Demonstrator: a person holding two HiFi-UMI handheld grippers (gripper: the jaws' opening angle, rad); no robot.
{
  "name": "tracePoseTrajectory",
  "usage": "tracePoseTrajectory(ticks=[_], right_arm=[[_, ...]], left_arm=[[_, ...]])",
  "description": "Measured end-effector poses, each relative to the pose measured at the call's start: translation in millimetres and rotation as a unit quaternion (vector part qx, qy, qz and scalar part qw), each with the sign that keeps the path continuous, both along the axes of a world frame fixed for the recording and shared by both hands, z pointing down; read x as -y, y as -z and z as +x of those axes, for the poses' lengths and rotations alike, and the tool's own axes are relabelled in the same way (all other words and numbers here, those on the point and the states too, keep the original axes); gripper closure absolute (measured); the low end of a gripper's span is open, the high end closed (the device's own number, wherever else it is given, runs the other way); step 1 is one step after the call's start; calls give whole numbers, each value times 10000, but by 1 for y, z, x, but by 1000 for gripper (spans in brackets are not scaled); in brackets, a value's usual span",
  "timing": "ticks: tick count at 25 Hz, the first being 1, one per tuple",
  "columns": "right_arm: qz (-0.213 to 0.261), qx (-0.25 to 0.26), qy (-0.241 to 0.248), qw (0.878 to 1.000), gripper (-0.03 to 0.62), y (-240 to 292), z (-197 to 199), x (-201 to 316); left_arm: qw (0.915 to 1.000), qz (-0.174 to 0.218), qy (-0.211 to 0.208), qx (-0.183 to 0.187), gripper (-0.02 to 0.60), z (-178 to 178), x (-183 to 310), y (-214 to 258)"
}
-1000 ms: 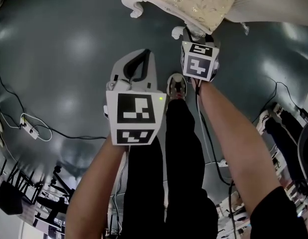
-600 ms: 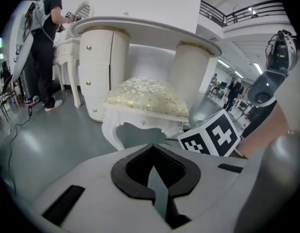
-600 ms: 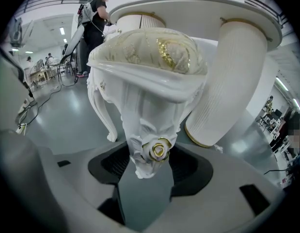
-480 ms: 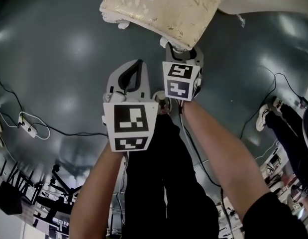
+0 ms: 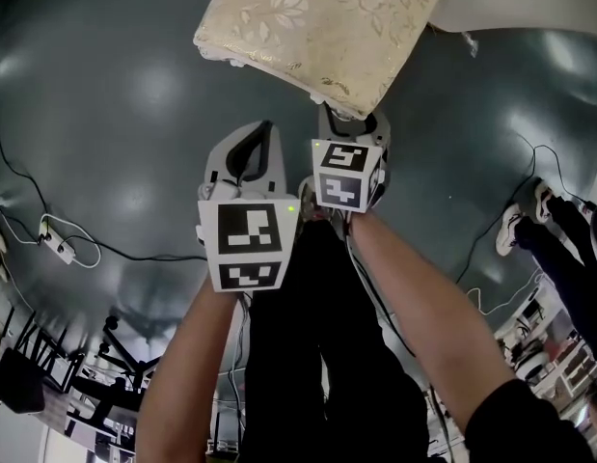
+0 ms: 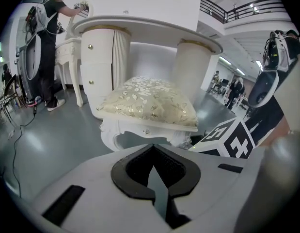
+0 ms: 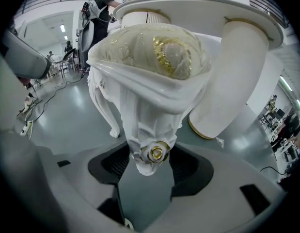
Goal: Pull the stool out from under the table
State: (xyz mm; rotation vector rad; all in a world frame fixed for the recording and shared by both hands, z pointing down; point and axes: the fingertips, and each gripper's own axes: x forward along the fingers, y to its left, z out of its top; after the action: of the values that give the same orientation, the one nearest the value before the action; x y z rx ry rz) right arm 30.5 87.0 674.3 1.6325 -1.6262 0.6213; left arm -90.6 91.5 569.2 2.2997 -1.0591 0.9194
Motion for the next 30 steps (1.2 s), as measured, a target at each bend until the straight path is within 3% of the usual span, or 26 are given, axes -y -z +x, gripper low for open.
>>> tracePoseTrajectory(ticks=[12, 17, 20, 24, 30], right_arm=[[-1167, 358, 69, 9925, 353, 39, -23, -50], [-1171, 660, 266, 9906, 358, 85, -41, -56], [-1034, 789, 383, 9908, 450, 124, -44, -54], [-913, 895, 600, 9900, 565, 166, -49, -36], [-795, 1126, 683, 9881, 588, 223, -49, 4]], left_arm=[[9991, -367, 125, 172, 575, -24, -7, 29], [9990, -357, 284, 21, 575, -26, -6, 70], [9981, -365, 485, -90, 575, -31, -4, 99], [9987, -272, 413, -79, 575, -37, 1, 132], [9987, -244, 414, -182, 575, -37, 19, 177]])
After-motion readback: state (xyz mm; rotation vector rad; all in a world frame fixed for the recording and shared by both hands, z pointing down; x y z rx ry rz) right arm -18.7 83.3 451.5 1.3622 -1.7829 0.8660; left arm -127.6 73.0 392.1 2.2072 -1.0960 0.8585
